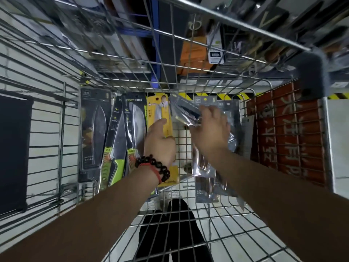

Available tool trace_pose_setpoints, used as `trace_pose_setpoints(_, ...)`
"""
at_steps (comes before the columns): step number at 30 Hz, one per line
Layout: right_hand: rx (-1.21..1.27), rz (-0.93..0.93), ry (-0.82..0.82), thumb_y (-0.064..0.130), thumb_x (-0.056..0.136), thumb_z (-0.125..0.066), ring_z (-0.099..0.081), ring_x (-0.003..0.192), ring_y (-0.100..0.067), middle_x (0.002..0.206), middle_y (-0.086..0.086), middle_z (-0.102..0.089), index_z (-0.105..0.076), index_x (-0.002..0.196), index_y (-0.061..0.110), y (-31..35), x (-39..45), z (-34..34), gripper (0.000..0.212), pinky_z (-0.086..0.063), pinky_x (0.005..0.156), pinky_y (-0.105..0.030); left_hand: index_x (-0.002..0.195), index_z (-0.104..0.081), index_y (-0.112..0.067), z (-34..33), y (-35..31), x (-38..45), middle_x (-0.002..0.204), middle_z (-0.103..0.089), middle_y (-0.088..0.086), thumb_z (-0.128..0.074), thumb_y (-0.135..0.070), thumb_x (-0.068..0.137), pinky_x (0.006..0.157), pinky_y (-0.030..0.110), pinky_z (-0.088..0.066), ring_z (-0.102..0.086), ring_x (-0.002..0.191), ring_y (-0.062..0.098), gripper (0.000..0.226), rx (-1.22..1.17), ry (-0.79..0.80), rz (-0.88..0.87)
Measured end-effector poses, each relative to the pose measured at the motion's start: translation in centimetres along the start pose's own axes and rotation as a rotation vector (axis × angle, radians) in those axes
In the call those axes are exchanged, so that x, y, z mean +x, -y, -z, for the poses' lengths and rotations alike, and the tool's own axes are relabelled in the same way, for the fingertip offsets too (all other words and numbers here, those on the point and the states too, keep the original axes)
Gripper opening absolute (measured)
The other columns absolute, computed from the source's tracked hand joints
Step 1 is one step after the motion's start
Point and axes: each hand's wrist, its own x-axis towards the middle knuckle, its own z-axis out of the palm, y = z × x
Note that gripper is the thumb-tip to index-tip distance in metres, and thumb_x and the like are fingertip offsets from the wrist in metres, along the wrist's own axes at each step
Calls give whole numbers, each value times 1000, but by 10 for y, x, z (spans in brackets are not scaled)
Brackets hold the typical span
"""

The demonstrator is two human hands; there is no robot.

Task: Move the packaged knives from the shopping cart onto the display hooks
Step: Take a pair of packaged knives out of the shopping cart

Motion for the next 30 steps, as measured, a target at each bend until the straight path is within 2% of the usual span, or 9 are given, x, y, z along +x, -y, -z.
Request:
trace_pose_setpoints(6,-195,4,238,54,80,-64,-51,116,-33,126,-10,-53,-37,129,27,-35,15,13,62,-44,90,-46,105,-61,-16,-38,-15,1,94,-61,-1,-57,1,87,80,25,-43,-55,93,18,25,-297,239,290)
trace_pose_setpoints(9,-50,-81,250,48,81,-63,-61,96,-29,111,-5,-60,-41,120,26,-35,4,28,50,-48,74,-37,100,-60,-19,-54,-10,4,106,-64,4,-59,-10,83,81,29,-43,-56,92,18,19,-352,260,381)
trace_pose_setpoints(12,181,-288,292,43,85,-63,-62,85,-23,99,-1,-59,-43,121,20,-34,-21,36,47,-44,66,-26,118,-57,-21,-68,-4,2,113,-65,2,-64,-31,79,91,35,-48,-61,104,22,41,-391,312,383)
trace_pose_setpoints(16,303,-418,488,49,92,-48,-53,113,-28,132,-12,-48,-43,135,16,-36,-55,29,55,-47,86,-31,102,-53,-19,-83,-1,-1,92,-64,2,-62,-15,90,69,28,-49,-63,86,22,16,-336,315,314)
trace_pose_setpoints(19,151,-333,231,45,87,-52,-46,116,-24,128,-3,-45,-55,122,27,-44,-68,43,40,-44,95,-36,103,-56,-20,-89,7,5,97,-65,4,-61,-8,87,73,29,-48,-63,91,24,20,-148,253,183)
trace_pose_setpoints(22,187,-520,11,28,85,-62,-49,111,-28,129,-6,-46,-40,134,23,-57,-69,57,54,-40,86,-34,114,-56,-21,-91,11,7,106,-65,1,-58,-16,92,76,28,-47,-62,93,21,23,-11,172,120)
trace_pose_setpoints(25,292,-661,69,29,90,-56,-58,95,-28,121,-9,-58,-39,134,19,-56,-68,51,48,-48,77,-34,128,-50,-20,-92,13,5,116,-62,-1,-59,-22,93,81,26,-44,-59,95,18,36,-39,176,129)
trace_pose_setpoints(28,425,-470,194,25,96,-47,-61,67,-25,89,-4,-67,-60,107,25,-50,-76,40,17,-54,58,-37,144,-37,-19,-90,21,8,125,-59,-1,-61,-31,92,94,29,-43,-58,108,21,58,-100,207,180)
trace_pose_setpoints(30,321,-328,241,16,96,-48,-65,74,-24,89,-2,-68,-66,105,24,-55,-81,35,22,-57,61,-36,145,-35,-17,-87,25,10,121,-59,-2,-61,-32,92,96,30,-42,-58,109,21,61,-130,230,200)
